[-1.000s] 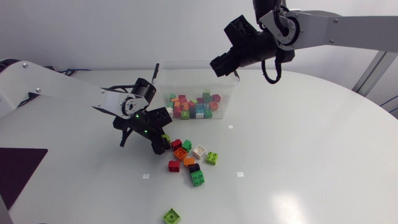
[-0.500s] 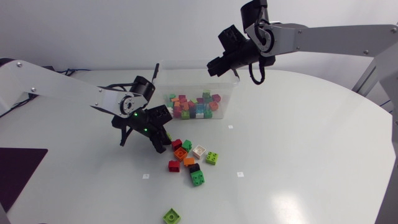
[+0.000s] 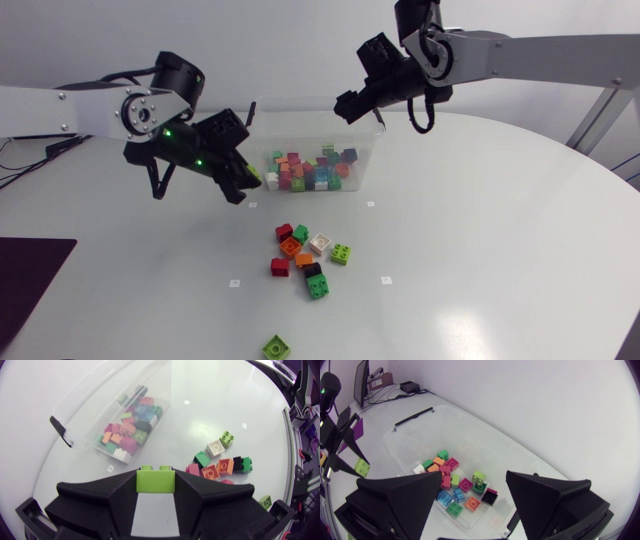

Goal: Place the duplo bricks in the container

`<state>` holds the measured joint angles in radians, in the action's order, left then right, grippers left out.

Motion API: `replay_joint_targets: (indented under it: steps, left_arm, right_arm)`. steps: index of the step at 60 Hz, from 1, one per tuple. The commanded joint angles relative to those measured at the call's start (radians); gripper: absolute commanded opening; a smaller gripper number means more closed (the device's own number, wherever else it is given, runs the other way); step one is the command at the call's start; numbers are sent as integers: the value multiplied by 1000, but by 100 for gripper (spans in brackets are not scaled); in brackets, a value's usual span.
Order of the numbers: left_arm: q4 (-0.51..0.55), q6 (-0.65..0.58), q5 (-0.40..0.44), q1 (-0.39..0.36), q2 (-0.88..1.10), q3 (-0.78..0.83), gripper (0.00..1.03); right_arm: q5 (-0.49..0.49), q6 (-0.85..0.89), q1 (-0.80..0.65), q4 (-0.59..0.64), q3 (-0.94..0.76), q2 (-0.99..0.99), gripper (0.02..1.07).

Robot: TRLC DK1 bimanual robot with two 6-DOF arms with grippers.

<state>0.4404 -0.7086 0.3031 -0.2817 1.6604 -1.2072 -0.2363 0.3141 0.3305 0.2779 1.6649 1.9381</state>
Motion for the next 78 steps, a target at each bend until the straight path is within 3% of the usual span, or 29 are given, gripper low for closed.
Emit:
replay_joint_targets:
  steps: [1,28,48,66,72,76,78]
  left_arm:
    - [11,43,18,6,-27,-66,25]
    - [-100,245,36,-8,67,-264,25]
    - [-137,339,59,-10,217,-425,25]
    - [-157,376,56,-11,337,-537,26]
    - [-157,390,48,-7,361,-569,41]
    - [-157,393,36,-7,364,-578,60]
    - [-157,393,31,-8,364,-583,77]
  right_arm:
    - [-5,6,-10,-16,-96,-105,98]
    - [-24,108,36,-36,-539,-413,98]
    - [-23,189,133,3,-694,-418,98]
    - [-15,235,191,23,-714,-261,98]
    - [-11,240,205,24,-708,-232,98]
    - [-6,241,214,29,-697,-218,98]
    - [2,243,217,40,-686,-209,98]
